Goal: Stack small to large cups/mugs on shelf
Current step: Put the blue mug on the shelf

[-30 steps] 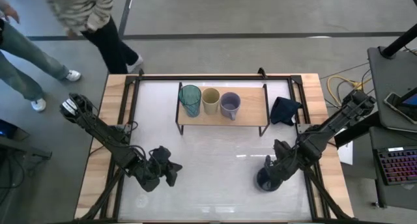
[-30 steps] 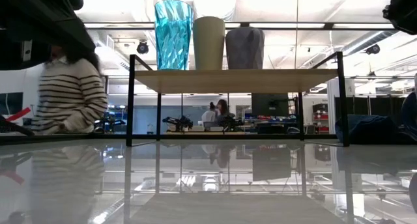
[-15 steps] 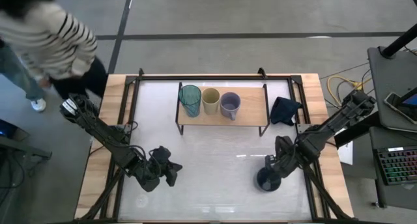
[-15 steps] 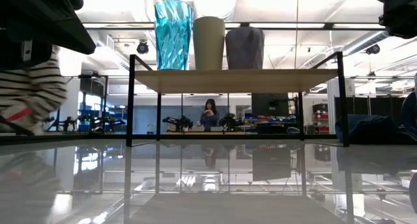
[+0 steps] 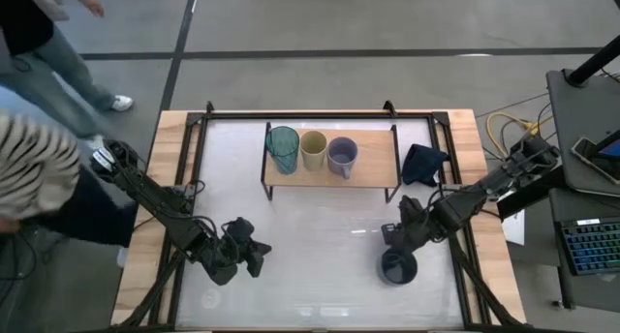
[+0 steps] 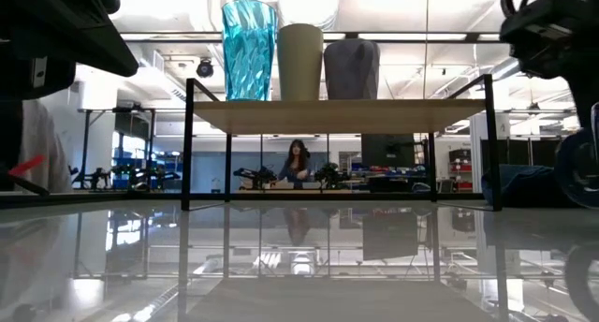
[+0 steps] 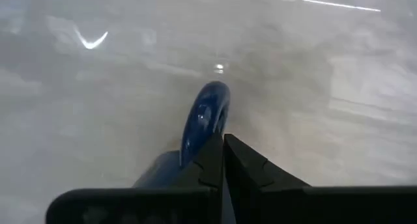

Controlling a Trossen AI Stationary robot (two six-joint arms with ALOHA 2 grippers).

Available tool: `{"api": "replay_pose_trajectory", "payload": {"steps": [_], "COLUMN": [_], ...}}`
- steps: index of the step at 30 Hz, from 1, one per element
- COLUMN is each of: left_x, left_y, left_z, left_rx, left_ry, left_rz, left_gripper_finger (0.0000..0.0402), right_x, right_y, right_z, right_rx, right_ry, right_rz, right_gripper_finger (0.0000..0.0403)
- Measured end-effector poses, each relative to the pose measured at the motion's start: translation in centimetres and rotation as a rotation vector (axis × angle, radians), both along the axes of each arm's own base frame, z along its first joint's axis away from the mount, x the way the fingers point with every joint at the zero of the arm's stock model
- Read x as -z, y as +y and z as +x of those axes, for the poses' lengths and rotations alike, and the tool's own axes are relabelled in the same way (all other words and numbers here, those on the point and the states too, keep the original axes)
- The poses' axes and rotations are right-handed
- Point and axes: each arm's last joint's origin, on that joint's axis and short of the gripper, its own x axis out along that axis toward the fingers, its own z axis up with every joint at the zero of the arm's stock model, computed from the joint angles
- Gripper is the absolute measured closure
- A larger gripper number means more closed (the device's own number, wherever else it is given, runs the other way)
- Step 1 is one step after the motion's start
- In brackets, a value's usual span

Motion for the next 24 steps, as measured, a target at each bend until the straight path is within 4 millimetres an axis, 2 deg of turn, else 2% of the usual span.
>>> {"api": "replay_pose_trajectory", "payload": {"steps": [8,15,19,22,24], "left_x": [0.0,0.0,0.1,0.1,0.1], "left_y": [0.0,0.0,-0.2,-0.2,-0.2], "left_z": [0.0,0.0,-0.1,-0.1,-0.1], "left_rx": [0.002,0.013,0.040,0.043,0.043], "left_ry": [0.001,0.010,0.029,0.031,0.031], "left_rz": [-0.001,-0.009,-0.031,-0.032,-0.032], "left_gripper_finger": [0.0402,0.0402,0.0402,0.0402,0.0402], "right_x": [-0.4,1.3,1.7,1.1,0.6], "right_y": [0.6,2.2,3.2,3.4,3.3], "right_z": [2.0,3.6,5.1,5.7,5.6], "right_rx": [-0.078,-0.120,-0.164,-0.155,-0.153], "right_ry": [-0.172,-0.173,-0.287,-0.357,-0.331], "right_rz": [0.066,0.121,0.170,0.175,0.144], "right_gripper_finger": [0.0394,0.0394,0.0394,0.0394,0.0394]}}
